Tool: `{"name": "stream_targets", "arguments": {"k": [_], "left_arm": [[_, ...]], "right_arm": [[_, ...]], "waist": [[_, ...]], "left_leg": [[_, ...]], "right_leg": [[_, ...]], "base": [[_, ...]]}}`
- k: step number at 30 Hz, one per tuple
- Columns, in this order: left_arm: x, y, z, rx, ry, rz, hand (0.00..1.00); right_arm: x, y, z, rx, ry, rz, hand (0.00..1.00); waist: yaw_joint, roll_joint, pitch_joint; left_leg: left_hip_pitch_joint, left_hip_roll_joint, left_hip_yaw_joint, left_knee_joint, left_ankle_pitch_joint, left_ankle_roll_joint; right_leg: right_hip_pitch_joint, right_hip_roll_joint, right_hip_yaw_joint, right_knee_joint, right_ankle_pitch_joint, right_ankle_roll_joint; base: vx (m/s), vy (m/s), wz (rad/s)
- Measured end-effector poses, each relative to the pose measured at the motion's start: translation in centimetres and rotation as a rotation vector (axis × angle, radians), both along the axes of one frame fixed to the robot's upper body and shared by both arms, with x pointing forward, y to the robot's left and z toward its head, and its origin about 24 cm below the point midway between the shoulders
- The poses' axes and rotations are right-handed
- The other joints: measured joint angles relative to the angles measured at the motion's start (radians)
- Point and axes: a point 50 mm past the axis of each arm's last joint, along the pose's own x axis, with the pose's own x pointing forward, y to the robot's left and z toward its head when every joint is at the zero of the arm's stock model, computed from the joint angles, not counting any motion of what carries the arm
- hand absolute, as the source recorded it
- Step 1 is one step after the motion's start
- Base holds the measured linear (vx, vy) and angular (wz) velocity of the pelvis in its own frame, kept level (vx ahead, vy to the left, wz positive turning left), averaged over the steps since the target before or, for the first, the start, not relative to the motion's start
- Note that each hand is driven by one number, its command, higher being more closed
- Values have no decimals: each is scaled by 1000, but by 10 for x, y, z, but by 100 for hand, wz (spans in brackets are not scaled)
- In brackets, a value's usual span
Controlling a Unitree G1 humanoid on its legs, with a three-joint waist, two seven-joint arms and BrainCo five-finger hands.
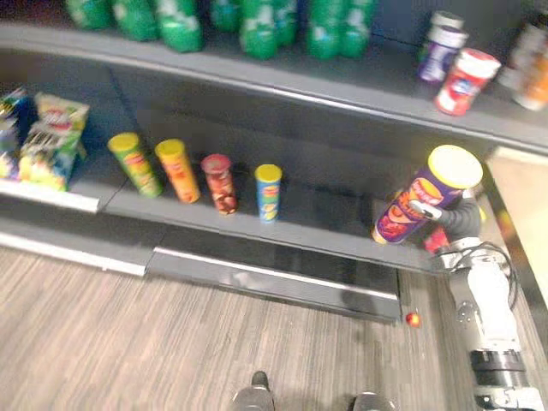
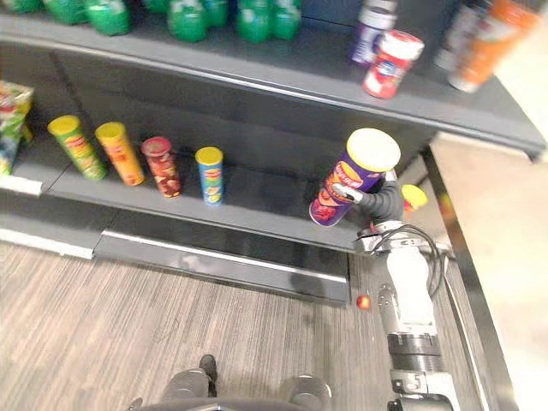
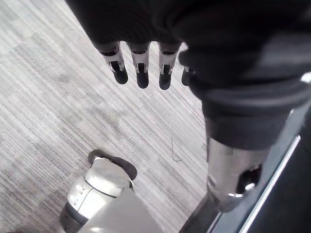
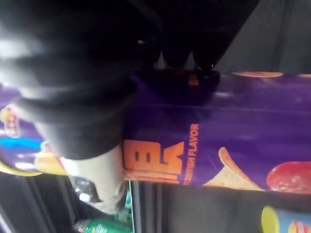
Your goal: Put the gum and the chips on the shelf.
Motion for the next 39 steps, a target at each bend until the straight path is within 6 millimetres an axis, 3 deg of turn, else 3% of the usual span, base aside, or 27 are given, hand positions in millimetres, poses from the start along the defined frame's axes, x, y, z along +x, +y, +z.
{"name": "stream_targets", "arguments": {"k": [1, 2, 3, 4, 6, 11, 19, 26, 30, 34, 39], "left_arm": [[2, 1, 0, -1, 4, 1, 0], [4, 4, 1, 6, 1, 0, 0], [5, 4, 1, 7, -1, 0, 0], [8, 1, 0, -3, -5, 1, 0], [9, -4, -2, -16, -13, 14, 0], [2, -16, -6, -43, -2, 67, 0], [7, -22, -7, -48, -38, 64, 0], [13, -21, -6, -56, -73, 86, 0], [34, -24, -4, -60, -119, 50, 0], [71, -23, 3, -54, -226, 29, 0], [118, -20, 20, -31, -365, -20, 0]], "right_arm": [[0, 7, 0, 9, -6, 21, 100], [0, 17, -1, 9, -7, 55, 100], [0, 17, -1, 8, -8, 59, 100], [0, 18, -1, 14, -7, 59, 100], [2, 20, 2, 24, -20, 59, 100], [4, 21, 5, 64, -24, 62, 100], [3, 32, 6, 58, -27, 107, 100], [-10, 52, 31, 1, -149, 184, 100], [-13, 70, 45, -19, -206, 267, 100], [-11, 102, 61, -115, -265, 372, 100], [-4, 122, 72, -206, -310, 383, 100]], "waist": [[0, -2, -1], [0, -16, -8], [-1, -21, -10], [2, -5, -10], [17, 14, -6], [-3, 36, 7], [-15, 67, 10], [-18, 71, 15], [-26, 85, 34], [-41, 94, 108], [-38, 111, 193]], "left_leg": [[0, -8, -21, 3, 0, -6], [-15, -27, -49, 32, 1, -22], [-18, -30, -55, 41, -2, -25], [-31, -22, -75, 56, -8, -36], [-43, 11, -82, 43, 4, -62], [21, 79, -96, -60, 45, -119], [58, 111, -84, -196, 122, -137], [52, 100, -70, -213, 127, -132], [29, 91, -56, -213, 130, -128], [1, 81, -43, -196, 133, -125], [-61, 68, -48, -165, 137, -120]], "right_leg": [[-9, 11, 19, -21, 5, 7], [-16, 16, 41, -76, 54, 39], [-15, 16, 42, -74, 43, 48], [1, 27, 49, -90, 34, 61], [8, 63, 38, -147, 34, 61], [57, 137, 18, -195, 27, 44], [39, 168, 10, -223, 34, 24], [21, 158, 20, -224, 36, 26], [-14, 149, 36, -211, 39, 31], [-55, 139, 52, -185, 42, 36], [-124, 126, 56, -140, 42, 36]], "base": [[112, -210, 108], [94, -178, 72], [104, -195, 62], [104, -195, 22], [94, -219, 3], [24, -174, 1], [3, -61, -2], [40, 11, -2], [-12, 21, -11], [-39, 15, -9], [-53, 11, 2]]}}
